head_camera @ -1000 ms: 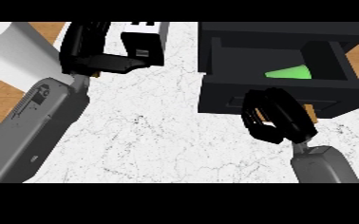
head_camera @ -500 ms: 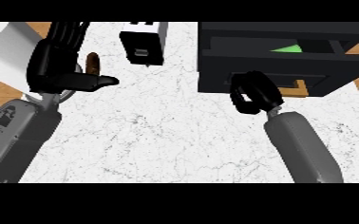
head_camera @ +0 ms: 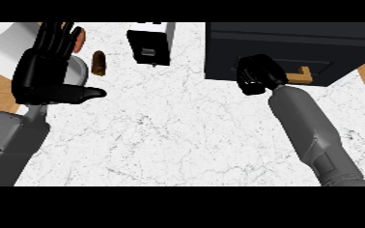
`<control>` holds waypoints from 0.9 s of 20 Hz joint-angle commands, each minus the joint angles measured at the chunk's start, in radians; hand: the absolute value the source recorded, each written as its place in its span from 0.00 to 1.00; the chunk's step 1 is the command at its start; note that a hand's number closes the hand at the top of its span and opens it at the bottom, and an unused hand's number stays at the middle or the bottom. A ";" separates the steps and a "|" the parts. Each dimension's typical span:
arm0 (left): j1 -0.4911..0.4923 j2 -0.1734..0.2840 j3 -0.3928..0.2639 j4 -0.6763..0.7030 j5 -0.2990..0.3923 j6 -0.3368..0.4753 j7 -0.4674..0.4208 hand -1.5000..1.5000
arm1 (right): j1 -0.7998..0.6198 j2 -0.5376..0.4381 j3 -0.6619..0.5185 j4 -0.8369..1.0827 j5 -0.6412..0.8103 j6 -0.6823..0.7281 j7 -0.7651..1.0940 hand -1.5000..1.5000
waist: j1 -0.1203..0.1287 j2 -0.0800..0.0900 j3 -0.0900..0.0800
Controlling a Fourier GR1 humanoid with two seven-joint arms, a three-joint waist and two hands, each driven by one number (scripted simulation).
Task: Pick up the cup, place it into the drawer and close the drawer
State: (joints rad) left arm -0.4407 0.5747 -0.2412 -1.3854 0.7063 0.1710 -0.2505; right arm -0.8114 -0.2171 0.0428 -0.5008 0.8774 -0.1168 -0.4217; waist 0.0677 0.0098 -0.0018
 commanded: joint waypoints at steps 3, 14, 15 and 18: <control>-0.020 0.015 0.019 -0.017 0.011 -0.029 0.030 0.00 | -0.126 -0.076 -0.071 0.190 -0.018 0.023 -0.020 1.00 | 0.023 0.026 0.006; 0.016 -0.043 -0.016 0.018 -0.012 -0.077 -0.031 0.00 | -0.167 -0.112 -0.138 0.218 -0.091 0.061 -0.058 1.00 | 0.046 0.044 0.006; 0.024 -0.031 -0.003 0.016 0.003 -0.099 -0.032 0.00 | -0.160 -0.133 -0.149 0.217 -0.104 0.075 -0.090 1.00 | 0.051 0.044 0.006; 0.013 -0.059 -0.013 0.031 -0.006 -0.081 -0.033 0.00 | -0.162 -0.142 -0.154 0.222 -0.108 0.081 -0.105 1.00 | 0.044 0.045 0.006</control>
State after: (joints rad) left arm -0.4264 0.5336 -0.2498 -1.3634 0.7027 0.0894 -0.2791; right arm -0.8813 -0.2592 -0.0523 -0.3338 0.7780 0.0178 -0.6317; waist 0.0933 0.0145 -0.0050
